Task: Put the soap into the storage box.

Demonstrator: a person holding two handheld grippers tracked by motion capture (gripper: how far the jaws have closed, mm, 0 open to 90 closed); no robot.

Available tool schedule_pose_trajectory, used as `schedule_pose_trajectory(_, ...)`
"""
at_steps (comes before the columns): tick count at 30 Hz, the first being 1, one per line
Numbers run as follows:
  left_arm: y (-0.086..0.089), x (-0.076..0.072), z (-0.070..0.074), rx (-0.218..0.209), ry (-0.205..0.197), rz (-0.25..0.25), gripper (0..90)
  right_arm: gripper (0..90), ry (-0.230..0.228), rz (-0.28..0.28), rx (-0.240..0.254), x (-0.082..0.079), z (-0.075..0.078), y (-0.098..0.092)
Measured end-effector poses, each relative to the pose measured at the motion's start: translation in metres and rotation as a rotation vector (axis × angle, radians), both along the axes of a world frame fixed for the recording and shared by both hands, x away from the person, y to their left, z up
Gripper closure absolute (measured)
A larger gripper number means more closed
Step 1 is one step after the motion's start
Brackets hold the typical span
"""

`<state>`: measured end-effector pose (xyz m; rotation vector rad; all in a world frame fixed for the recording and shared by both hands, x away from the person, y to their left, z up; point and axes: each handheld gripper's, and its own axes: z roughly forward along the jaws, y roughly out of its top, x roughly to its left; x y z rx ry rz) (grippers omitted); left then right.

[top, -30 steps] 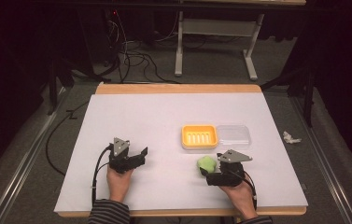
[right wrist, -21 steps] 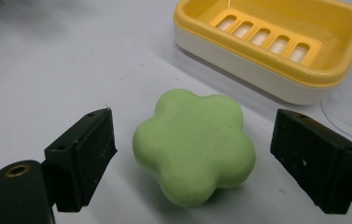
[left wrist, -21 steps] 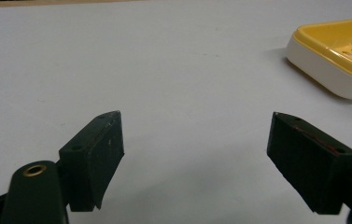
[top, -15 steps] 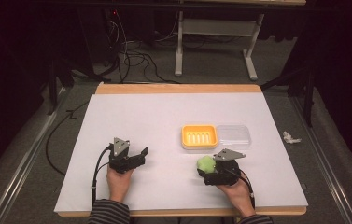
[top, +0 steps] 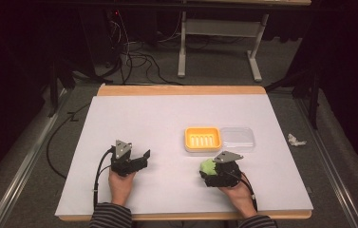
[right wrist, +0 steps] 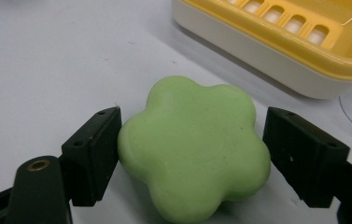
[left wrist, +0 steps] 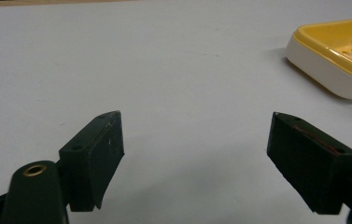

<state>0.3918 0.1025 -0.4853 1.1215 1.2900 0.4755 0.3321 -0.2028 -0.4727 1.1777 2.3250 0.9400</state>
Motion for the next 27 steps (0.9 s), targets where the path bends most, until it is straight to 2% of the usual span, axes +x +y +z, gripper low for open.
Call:
schedule_pose_trajectory(5, 0.0000, 0.0001, 0.0000, 0.001, 0.001, 0.000, 19.3, 24.8, 0.008, 0.009, -0.036, 0.0005, -0.0049, 0.0039)
schedule_pose_trajectory(13, 0.0001, 0.0001, 0.0000, 0.000, 0.000, 0.001, 19.4, 25.4, 0.037, 0.009, -0.012, 0.0030, -0.0053, 0.0020)
schedule_pose_trajectory(23, 0.0000, 0.0001, 0.0003, -0.008, 0.001, 0.003, 19.3, 25.9, 0.052, 0.009, -0.022, 0.0045, -0.0036, 0.0028)
schedule_pose_trajectory(27, 0.0001, 0.0003, 0.0004, -0.010, 0.002, 0.004, 19.3, 26.0, 0.065, 0.008, 0.012, 0.0059, -0.0034, -0.0004)
